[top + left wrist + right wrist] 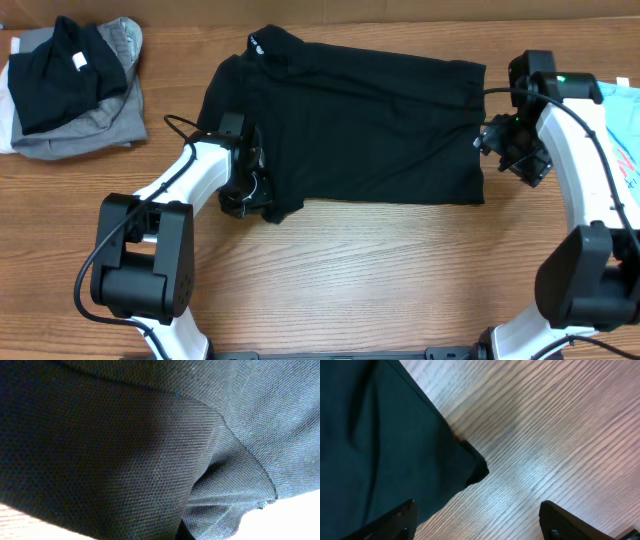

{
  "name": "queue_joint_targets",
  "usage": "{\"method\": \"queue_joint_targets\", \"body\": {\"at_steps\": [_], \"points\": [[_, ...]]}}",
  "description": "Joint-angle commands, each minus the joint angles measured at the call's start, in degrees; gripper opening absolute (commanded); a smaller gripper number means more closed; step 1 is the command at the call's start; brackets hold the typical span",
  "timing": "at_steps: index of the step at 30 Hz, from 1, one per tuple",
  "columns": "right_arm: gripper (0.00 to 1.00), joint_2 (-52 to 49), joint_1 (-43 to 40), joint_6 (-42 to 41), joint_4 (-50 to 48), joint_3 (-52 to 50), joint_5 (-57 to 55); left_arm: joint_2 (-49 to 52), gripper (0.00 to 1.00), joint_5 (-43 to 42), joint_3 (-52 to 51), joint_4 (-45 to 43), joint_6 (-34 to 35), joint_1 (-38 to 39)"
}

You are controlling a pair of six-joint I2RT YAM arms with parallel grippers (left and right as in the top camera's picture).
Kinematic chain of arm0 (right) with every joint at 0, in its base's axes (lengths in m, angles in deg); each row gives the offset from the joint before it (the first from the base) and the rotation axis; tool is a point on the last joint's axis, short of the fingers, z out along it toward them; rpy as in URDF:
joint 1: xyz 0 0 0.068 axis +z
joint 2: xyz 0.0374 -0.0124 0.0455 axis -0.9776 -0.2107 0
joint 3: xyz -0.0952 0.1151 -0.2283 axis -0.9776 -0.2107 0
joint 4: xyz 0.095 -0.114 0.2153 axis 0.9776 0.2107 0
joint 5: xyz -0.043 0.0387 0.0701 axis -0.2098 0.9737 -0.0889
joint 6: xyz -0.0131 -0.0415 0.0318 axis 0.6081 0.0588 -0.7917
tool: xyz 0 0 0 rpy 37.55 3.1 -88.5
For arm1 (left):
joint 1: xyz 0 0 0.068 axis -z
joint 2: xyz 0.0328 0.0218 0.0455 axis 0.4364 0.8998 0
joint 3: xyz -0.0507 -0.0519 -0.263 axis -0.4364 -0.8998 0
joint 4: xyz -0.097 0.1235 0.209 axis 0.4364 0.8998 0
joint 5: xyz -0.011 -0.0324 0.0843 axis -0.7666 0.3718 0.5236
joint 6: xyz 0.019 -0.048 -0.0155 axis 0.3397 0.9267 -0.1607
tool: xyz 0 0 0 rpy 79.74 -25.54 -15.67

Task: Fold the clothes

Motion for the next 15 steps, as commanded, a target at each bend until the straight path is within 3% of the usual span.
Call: {"method": "queue_joint_targets", "body": {"at_steps": [1, 9, 15], "points": [[0.73, -0.52, -0.20, 0.20, -0.92, -3.80, 1.49, 1.16, 0.04, 2.58, -0.68, 1.38, -0.09, 0.28], [0.57, -0.52, -0.20, 5.84, -13.99, -16.92, 9.81, 1.16, 0.04, 2.58, -0.68, 1.42, -0.57, 0.26], [0.56, -0.55, -0.20, 5.77, -20.79, -21.75, 10.32, 1.16, 0.04, 2.60, -0.68, 2.25, -0.76, 0.26]]}}
